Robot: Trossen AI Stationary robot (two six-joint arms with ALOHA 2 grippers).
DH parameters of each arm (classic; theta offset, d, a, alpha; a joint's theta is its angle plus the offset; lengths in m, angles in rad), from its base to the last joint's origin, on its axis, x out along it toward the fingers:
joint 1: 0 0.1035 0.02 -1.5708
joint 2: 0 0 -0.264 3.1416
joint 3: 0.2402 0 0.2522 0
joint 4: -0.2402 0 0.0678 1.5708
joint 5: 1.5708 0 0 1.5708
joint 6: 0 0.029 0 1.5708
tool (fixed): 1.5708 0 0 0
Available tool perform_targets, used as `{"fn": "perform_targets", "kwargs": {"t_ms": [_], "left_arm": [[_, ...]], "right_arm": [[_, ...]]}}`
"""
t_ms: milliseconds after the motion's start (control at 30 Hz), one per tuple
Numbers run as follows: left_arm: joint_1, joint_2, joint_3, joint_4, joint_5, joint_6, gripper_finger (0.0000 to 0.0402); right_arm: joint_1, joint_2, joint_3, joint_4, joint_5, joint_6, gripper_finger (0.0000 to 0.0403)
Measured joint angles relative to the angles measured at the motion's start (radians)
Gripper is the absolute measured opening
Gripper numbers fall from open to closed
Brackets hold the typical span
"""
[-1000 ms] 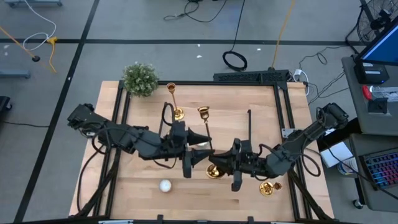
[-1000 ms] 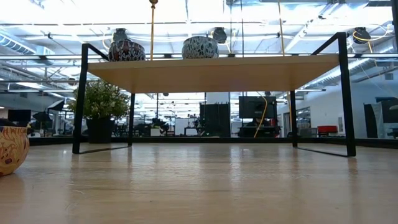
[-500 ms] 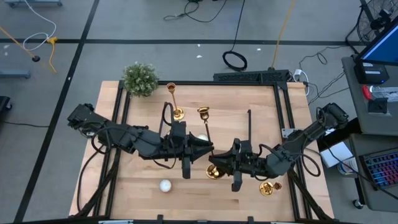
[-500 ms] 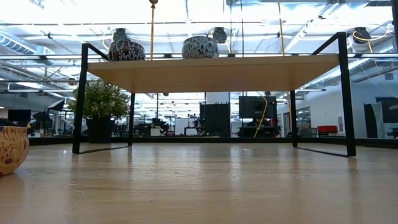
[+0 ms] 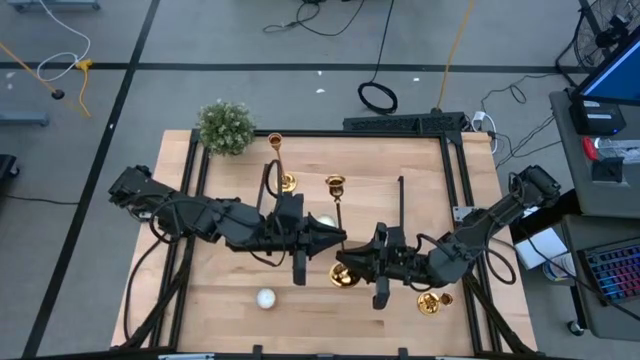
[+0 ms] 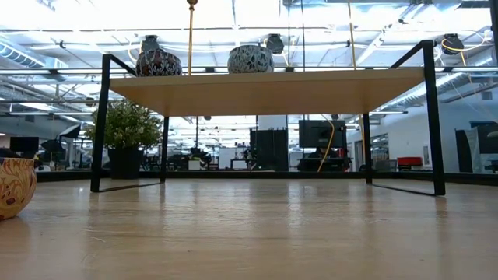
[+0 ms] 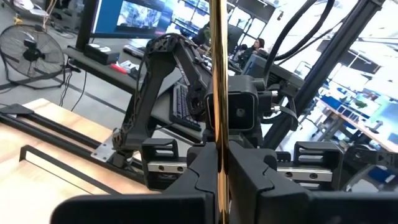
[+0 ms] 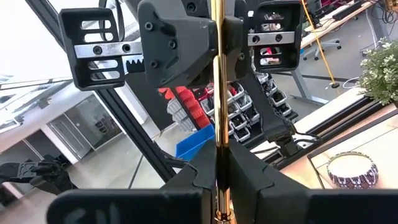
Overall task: Pick & Place candle stick holders
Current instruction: Put the left gold candle holder on the shelf
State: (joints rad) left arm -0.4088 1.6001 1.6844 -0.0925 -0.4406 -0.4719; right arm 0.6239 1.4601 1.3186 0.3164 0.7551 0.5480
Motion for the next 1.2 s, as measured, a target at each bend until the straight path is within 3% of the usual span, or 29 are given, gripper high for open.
{"fn": "perform_targets", "kwargs": {"t_ms": [133, 567, 767, 967, 1200], "left_arm": [[-0.003, 0.0, 0.0, 0.002, 0.001, 0.029, 0.0015], [-0.085, 0.002, -0.001, -0.056, -0.131, 0.051, 0.0015], [-0.126, 0.002, -0.001, -0.103, -0.356, 0.049, 0.0015], [-0.162, 0.032, 0.0, -0.119, -0.684, 0.049, 0.0015], [-0.129, 0.13, 0.0, -0.044, -0.868, 0.04, 0.0015]], "right_arm": [[0.0, 0.0, 0.0, 0.01, 0.003, -0.022, 0.0031], [-0.001, 0.0, 0.0, 0.033, 0.003, -0.011, 0.0144], [0.002, -0.006, 0.0, 0.099, -0.012, -0.041, 0.0172], [0.013, -0.046, 0.0, 0.097, -0.181, -0.037, 0.018], [0.033, -0.141, 0.0, 0.038, -0.367, -0.035, 0.017]]}}
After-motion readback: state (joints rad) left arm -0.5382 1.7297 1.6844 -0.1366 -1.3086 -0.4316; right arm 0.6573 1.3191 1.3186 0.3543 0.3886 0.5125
